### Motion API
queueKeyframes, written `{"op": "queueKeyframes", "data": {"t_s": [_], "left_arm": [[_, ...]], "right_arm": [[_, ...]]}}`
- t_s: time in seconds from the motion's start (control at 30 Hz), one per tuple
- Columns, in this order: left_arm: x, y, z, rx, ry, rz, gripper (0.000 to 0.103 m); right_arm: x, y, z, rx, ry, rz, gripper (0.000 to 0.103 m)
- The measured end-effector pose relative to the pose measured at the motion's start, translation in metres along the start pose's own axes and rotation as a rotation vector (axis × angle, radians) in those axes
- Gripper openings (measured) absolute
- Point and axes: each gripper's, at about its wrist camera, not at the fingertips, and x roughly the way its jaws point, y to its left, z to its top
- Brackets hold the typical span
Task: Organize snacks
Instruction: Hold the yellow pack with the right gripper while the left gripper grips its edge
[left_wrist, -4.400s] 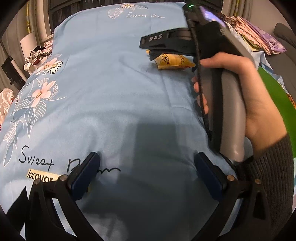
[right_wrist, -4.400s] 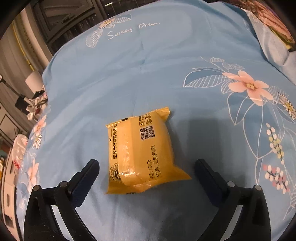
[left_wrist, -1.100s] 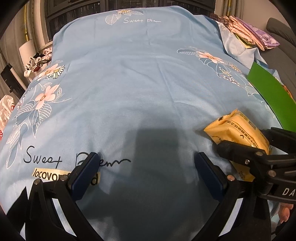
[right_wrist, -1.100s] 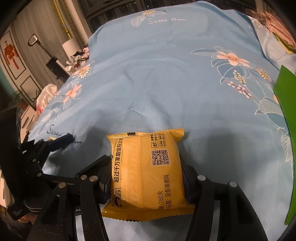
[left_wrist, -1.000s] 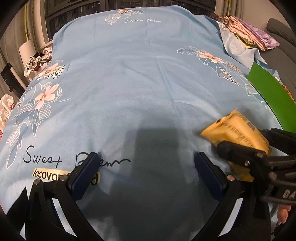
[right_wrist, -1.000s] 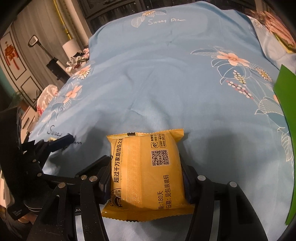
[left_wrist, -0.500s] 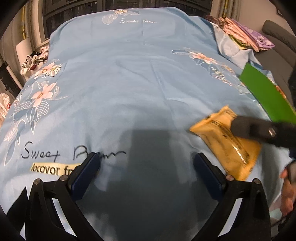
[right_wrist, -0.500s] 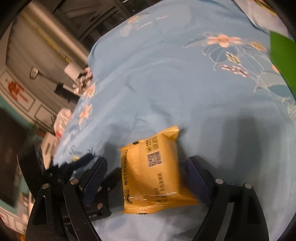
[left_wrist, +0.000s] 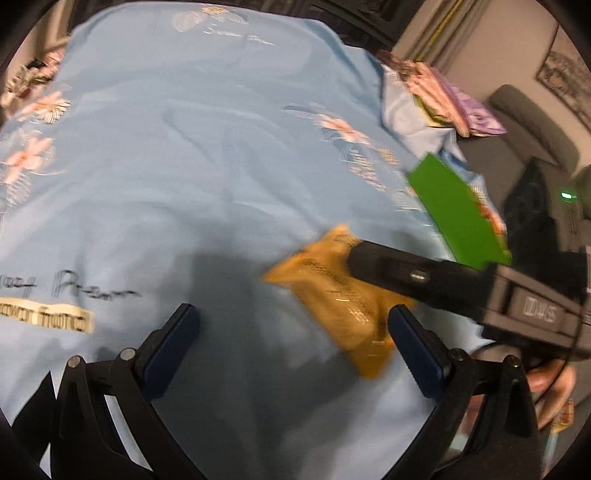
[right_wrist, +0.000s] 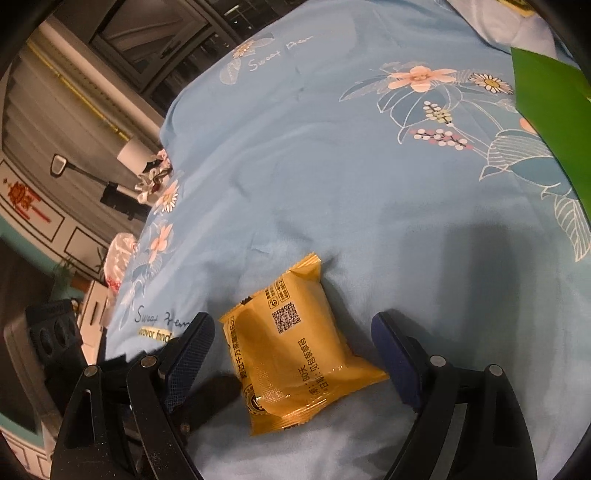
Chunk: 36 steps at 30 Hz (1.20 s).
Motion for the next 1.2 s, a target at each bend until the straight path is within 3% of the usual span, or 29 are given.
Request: {"op": "queueKeyframes", "data": {"t_s": [0.07, 0.17, 0.3, 0.73, 0.93, 1.2], "left_arm": [[0.005, -0.013, -0.001, 0.028, 0.023, -0.048, 0.102], [0.012, -0.03, -0.005, 0.077, 0.016, -0.036, 0.102], [0.019, -0.04, -0.007, 0.083, 0.014, -0.089, 0.102], [0.045, -0.052, -0.005, 0.169, -0.046, 0.109, 0.102], [0.047, -0.042, 0.003, 0.069, -0.07, 0.115, 0.103], [0.043, -0.044, 0.002, 0.11, -0.042, 0.13, 0.102]], "right_arm": [[-0.001, -0.003, 0.002, 0.018, 0.001, 0.015, 0.087], [-0.008, -0.007, 0.003, 0.034, -0.017, 0.015, 0.087], [-0.016, -0.007, 0.004, 0.005, -0.041, -0.015, 0.087], [-0.021, -0.016, 0.001, -0.019, -0.023, -0.061, 0.087], [-0.02, -0.019, 0.001, -0.005, -0.02, -0.067, 0.087], [-0.015, -0.013, 0.001, -0.023, -0.011, -0.099, 0.087]]}}
